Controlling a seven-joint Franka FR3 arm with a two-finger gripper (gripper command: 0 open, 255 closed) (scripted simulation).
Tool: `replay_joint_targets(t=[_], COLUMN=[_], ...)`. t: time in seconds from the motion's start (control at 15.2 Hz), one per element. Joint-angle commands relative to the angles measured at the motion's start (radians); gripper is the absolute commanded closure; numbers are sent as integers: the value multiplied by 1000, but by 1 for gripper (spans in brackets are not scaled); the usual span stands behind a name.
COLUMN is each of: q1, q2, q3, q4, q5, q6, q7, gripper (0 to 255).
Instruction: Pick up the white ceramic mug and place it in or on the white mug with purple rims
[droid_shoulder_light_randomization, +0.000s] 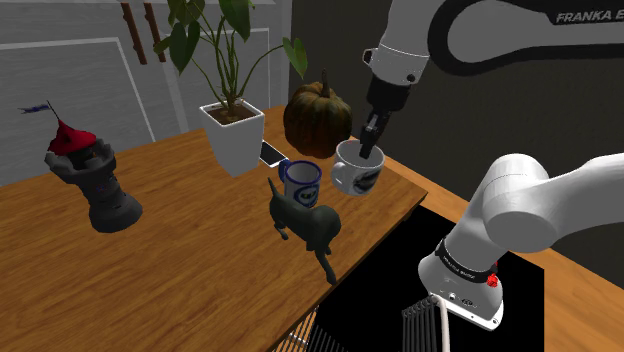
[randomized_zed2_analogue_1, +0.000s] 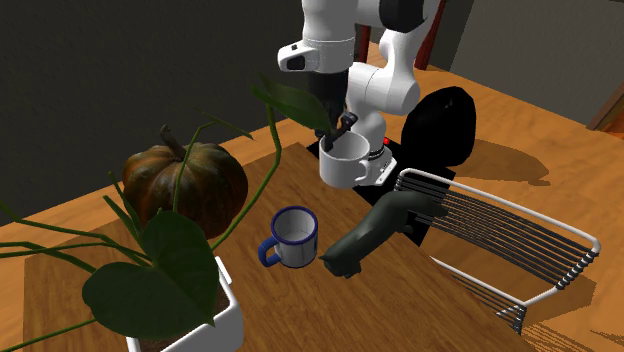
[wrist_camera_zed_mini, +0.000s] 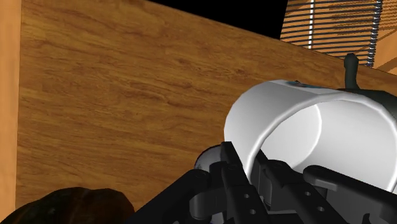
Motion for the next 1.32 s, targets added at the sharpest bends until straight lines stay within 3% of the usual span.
replay_joint_targets(t=[0.0, 0.13, 0.53, 0.99, 1.25], q1=[-1, -1, -30, -52, -51], q2=[1, 1, 267, 542, 546], q3=[-1, -3, -1, 3, 5], q4=[30, 49, 245, 506, 456], q5=[-2, -4, -25, -54, -53], q6=[-29, -48, 22, 35, 89], q7=[3, 4, -7, -4, -6], gripper=[255, 255, 255, 255, 255])
